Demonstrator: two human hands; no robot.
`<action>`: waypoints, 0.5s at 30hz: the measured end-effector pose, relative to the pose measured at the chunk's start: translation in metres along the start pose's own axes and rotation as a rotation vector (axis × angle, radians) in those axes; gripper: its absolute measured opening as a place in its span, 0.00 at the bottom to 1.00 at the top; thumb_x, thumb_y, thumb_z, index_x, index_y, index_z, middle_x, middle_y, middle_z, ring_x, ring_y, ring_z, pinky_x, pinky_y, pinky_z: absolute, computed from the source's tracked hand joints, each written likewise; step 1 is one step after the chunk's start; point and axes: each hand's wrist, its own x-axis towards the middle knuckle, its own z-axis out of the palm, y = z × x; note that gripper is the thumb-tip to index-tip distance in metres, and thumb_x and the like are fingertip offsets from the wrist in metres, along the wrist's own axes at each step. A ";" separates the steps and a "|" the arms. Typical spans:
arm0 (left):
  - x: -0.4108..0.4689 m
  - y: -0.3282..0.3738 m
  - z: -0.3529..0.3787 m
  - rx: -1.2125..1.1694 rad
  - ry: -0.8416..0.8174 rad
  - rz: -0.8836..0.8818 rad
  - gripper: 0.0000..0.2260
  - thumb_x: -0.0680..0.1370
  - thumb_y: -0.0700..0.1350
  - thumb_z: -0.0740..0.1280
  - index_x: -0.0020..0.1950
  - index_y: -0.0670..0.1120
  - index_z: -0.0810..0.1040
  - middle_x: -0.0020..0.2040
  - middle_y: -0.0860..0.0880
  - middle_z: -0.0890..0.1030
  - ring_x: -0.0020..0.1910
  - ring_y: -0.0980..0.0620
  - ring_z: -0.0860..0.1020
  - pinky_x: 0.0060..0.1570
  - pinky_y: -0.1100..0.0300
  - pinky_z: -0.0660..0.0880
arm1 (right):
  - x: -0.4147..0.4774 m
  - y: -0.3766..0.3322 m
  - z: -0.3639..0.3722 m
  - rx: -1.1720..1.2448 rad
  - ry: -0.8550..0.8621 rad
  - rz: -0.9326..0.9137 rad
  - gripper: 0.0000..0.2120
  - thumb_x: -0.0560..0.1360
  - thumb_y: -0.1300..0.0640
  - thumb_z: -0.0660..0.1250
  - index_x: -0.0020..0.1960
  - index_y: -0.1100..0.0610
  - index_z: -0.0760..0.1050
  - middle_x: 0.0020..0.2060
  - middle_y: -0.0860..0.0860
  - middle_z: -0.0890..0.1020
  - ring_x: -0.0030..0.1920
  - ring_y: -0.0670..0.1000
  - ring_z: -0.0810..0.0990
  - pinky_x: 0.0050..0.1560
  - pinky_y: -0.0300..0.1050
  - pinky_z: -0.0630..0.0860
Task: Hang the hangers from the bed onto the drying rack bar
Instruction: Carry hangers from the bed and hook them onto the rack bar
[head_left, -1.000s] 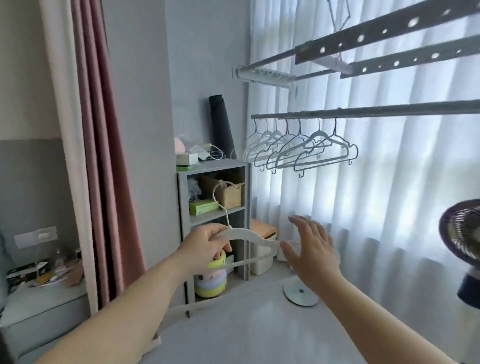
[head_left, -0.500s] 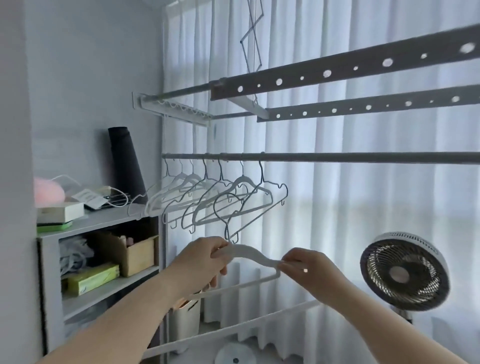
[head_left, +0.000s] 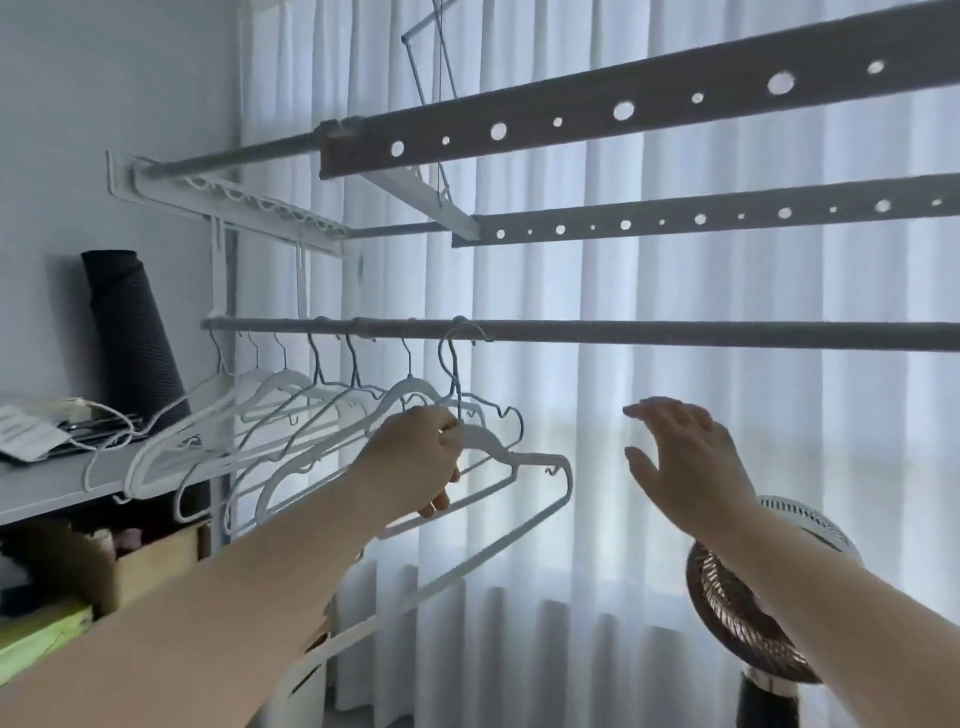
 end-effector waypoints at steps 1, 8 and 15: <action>0.011 0.002 0.001 0.004 0.018 -0.010 0.13 0.79 0.38 0.54 0.38 0.45 0.73 0.32 0.47 0.76 0.15 0.59 0.72 0.18 0.68 0.70 | 0.013 0.005 -0.003 -0.021 0.046 -0.008 0.21 0.77 0.56 0.58 0.70 0.53 0.62 0.70 0.49 0.65 0.71 0.52 0.60 0.69 0.43 0.53; 0.081 0.024 0.018 0.096 0.086 -0.105 0.12 0.78 0.37 0.53 0.52 0.39 0.75 0.35 0.43 0.78 0.26 0.47 0.77 0.26 0.62 0.75 | 0.089 0.047 -0.014 -0.266 0.060 -0.026 0.25 0.78 0.54 0.56 0.73 0.54 0.53 0.73 0.50 0.58 0.74 0.53 0.51 0.73 0.51 0.42; 0.119 0.030 0.055 0.181 0.089 -0.206 0.12 0.78 0.36 0.52 0.55 0.37 0.73 0.39 0.39 0.80 0.34 0.42 0.80 0.43 0.52 0.80 | 0.104 0.077 -0.011 -0.319 0.052 -0.095 0.24 0.78 0.52 0.55 0.72 0.53 0.53 0.68 0.50 0.66 0.68 0.53 0.63 0.69 0.48 0.52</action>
